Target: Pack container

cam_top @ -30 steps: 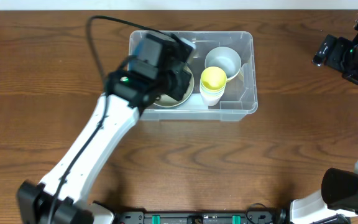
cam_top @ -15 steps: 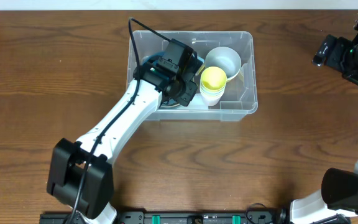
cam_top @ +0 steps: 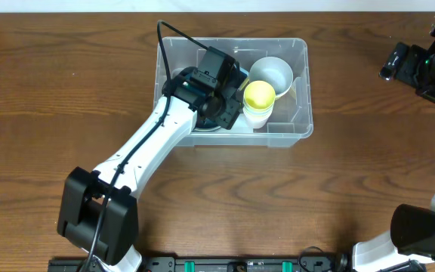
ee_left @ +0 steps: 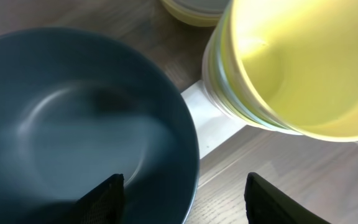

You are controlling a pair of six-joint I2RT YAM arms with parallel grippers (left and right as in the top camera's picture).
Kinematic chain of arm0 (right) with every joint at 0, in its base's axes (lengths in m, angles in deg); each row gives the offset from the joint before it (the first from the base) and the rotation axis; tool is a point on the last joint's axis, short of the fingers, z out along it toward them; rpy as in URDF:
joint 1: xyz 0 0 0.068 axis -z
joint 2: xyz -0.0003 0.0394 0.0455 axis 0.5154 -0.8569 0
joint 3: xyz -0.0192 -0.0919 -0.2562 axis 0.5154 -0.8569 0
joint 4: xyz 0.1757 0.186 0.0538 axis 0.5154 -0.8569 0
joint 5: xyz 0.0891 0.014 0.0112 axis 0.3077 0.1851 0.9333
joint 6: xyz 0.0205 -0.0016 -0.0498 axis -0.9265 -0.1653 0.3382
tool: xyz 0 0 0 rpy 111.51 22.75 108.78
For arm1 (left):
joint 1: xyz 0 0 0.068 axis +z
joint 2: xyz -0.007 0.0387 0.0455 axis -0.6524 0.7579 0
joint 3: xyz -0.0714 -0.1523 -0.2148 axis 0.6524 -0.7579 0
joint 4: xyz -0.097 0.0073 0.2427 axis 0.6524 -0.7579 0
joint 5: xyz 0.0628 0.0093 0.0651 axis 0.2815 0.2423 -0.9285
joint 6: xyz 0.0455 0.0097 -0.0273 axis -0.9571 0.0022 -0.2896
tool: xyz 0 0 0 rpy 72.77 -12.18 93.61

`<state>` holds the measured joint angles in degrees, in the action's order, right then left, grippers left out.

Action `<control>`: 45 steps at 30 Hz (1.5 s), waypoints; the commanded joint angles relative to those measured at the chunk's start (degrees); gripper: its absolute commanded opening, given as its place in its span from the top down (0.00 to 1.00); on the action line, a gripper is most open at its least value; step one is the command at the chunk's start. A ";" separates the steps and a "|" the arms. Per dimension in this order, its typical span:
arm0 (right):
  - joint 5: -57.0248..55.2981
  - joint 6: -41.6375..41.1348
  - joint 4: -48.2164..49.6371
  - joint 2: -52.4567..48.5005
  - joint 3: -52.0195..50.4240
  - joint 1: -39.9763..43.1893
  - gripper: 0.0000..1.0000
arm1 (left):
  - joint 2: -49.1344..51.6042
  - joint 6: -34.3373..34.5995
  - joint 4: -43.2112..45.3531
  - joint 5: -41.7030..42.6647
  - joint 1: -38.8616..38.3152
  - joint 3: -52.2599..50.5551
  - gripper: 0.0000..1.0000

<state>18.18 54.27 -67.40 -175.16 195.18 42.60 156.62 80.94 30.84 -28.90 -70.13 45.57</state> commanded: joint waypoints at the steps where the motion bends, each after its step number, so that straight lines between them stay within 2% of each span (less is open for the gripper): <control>1: 0.00 0.02 -0.04 0.57 0.66 0.11 0.01 | -1.95 1.05 0.02 -0.76 2.01 0.44 0.37; 7: 0.00 0.02 -0.04 0.57 0.66 0.11 0.01 | -10.73 5.40 -1.62 -0.72 6.62 0.44 0.36; 9: 0.00 0.02 -0.04 0.57 0.66 0.11 0.01 | -15.15 6.38 -2.64 -0.72 7.98 0.44 0.30; 10: 0.00 0.02 -0.04 0.57 0.66 0.11 0.01 | -17.35 6.38 -3.15 -0.72 8.41 0.44 0.26; 12: 0.00 0.02 -0.04 0.57 0.66 0.11 0.01 | -22.05 6.34 -3.85 -0.72 8.85 0.44 0.10; 14: 0.00 0.02 -0.04 0.57 0.66 0.11 0.01 | -26.75 6.34 -4.09 -0.72 8.87 0.44 0.02; 24: 0.00 0.02 -0.04 0.57 0.66 0.11 0.01 | -46.42 6.27 -5.66 -0.74 8.87 0.44 0.02; 26: 0.00 0.02 -0.04 0.57 0.66 0.11 0.01 | -49.31 4.02 -7.48 -3.85 8.87 0.44 0.02; 31: 0.00 0.02 -0.04 0.57 0.66 0.11 0.01 | -56.41 2.16 -25.20 -13.29 8.87 0.44 0.02; 34: 0.00 0.02 -0.04 0.57 0.66 0.11 0.01 | -59.91 2.19 -37.77 -15.26 8.87 0.44 0.02; 38: 0.00 0.02 -0.04 0.57 0.66 0.11 0.01 | -62.55 2.21 -49.40 -15.37 8.87 0.44 0.02; 41: 0.00 0.02 -0.04 0.57 0.66 0.11 0.01 | -64.06 3.52 -55.23 -15.21 9.16 0.42 0.02; 45: 0.00 0.02 -0.04 0.57 0.66 0.11 0.01 | -69.22 3.52 -52.52 -13.35 14.58 0.42 0.02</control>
<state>18.20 54.27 -67.43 -175.16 195.18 42.60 90.88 84.16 -21.75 -42.62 -58.57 45.59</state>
